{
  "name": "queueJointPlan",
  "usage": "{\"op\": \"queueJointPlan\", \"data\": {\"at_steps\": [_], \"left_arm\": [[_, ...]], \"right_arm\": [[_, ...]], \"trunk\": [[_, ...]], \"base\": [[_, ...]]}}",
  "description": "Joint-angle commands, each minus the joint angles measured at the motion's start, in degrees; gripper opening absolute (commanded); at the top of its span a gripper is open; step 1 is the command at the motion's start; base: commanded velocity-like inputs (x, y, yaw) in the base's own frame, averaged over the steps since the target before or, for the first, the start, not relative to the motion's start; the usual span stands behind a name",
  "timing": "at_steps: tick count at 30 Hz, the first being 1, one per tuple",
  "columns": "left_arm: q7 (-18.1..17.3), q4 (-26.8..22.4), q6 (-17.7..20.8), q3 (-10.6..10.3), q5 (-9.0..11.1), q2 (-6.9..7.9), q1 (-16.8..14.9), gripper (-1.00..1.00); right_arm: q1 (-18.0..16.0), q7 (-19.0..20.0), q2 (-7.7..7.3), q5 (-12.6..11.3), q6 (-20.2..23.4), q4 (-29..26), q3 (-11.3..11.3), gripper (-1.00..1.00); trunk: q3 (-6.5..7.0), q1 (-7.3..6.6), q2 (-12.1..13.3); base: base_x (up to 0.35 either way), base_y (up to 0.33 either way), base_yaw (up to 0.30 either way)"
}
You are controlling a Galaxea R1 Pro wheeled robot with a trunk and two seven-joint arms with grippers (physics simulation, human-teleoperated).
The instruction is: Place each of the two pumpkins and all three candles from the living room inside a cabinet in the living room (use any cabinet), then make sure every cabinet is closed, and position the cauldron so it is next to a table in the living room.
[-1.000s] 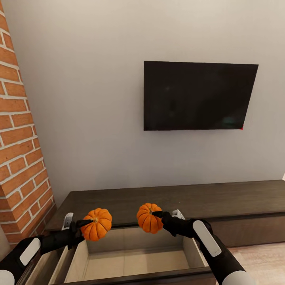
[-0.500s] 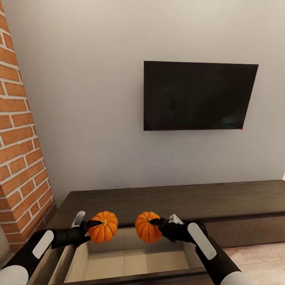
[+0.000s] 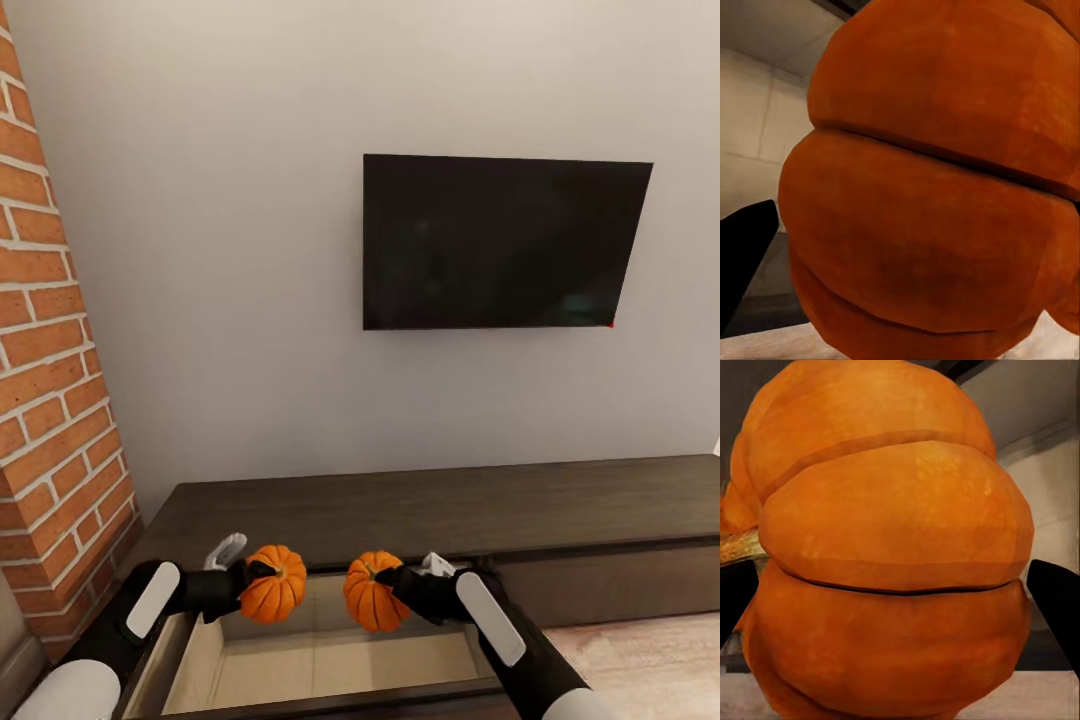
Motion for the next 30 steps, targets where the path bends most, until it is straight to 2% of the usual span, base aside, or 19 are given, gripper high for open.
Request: {"op": "queueJointPlan", "data": {"at_steps": [1, 4, 6, 8, 10, 12, 14, 15, 19, 23, 27, 30], "left_arm": [[2.3, -0.6, 0.0, 0.2, -0.4, -0.64, 0.0, -1.00], [9.0, -1.3, -2.5, 0.1, -0.5, -2.37, 0.0, -1.00], [13.2, -1.4, -3.9, 0.0, -0.5, -3.10, 0.0, -1.00], [15.7, -1.4, -4.4, 0.0, -0.5, -3.65, 0.0, -1.00], [16.7, -1.4, -4.6, -0.1, -0.5, -4.12, 0.0, -1.00], [17.2, -1.5, -4.7, -0.5, -0.9, -4.40, 0.0, -1.00], [18.3, -1.5, -4.7, -1.2, -2.2, -4.60, 0.0, -1.00], [18.9, -1.5, -4.7, -1.4, -2.8, -4.81, 0.0, -1.00], [20.4, -1.5, -5.7, -1.8, -4.1, -6.01, 0.0, -1.00], [20.6, -1.3, -6.1, -1.9, -4.3, -6.33, 0.0, -1.00], [20.7, -1.1, -6.1, -2.0, -4.3, -6.44, 0.0, -1.00], [20.7, -1.0, -6.2, -2.1, -4.4, -6.65, 0.0, -1.00]], "right_arm": [[-0.1, -0.9, 0.65, 0.9, -0.2, 0.0, 0.0, -1.00], [-0.1, -1.3, 1.74, 3.7, -1.6, 0.1, 0.1, -1.00], [-0.1, -1.4, 2.00, 4.5, -3.6, 0.2, 0.1, -1.00], [-0.1, -1.6, 2.14, 4.9, -4.7, 1.1, 0.3, -1.00], [-0.5, -2.6, 2.32, 5.0, -5.5, 2.5, 1.7, -1.00], [-1.4, -5.5, 3.09, 5.0, -8.9, 4.2, 5.1, -1.00], [-2.1, -8.7, 3.87, 4.9, -12.0, 5.6, 7.9, -1.00], [-2.5, -9.7, 4.23, 5.0, -12.6, 6.3, 8.6, -1.00], [-3.6, -11.0, 5.73, 5.1, -13.7, 9.4, 9.7, -1.00], [-3.9, -11.3, 6.17, 5.5, -15.4, 11.1, 9.9, -1.00], [-4.0, -11.4, 6.66, 9.2, -16.7, 12.8, 10.0, -1.00], [-4.0, -11.4, 6.95, 10.4, -16.9, 13.2, 10.0, -1.00]], "trunk": [[-0.06, -0.01, 0.0], [-0.06, -0.01, 0.0], [-0.06, -0.01, 0.0], [-0.06, -0.01, 0.0], [-0.06, -0.01, 0.0], [-0.06, -0.01, 0.0], [-0.06, -0.01, 0.0], [-0.06, -0.01, 0.0], [-0.06, -0.01, 0.0], [-0.06, -0.01, 0.0], [-0.06, -0.01, 0.0], [-0.06, -0.01, 0.0]], "base": [[0.000, 0.000, 0.000], [0.000, 0.000, 0.000], [0.000, 0.000, 0.000], [0.000, 0.000, 0.000], [0.000, 0.000, 0.000], [0.000, 0.000, 0.000], [0.000, 0.000, 0.000], [0.000, 0.000, 0.000], [0.000, 0.000, 0.000], [0.000, 0.000, 0.000], [0.000, 0.000, 0.000], [0.000, 0.000, 0.000]]}}
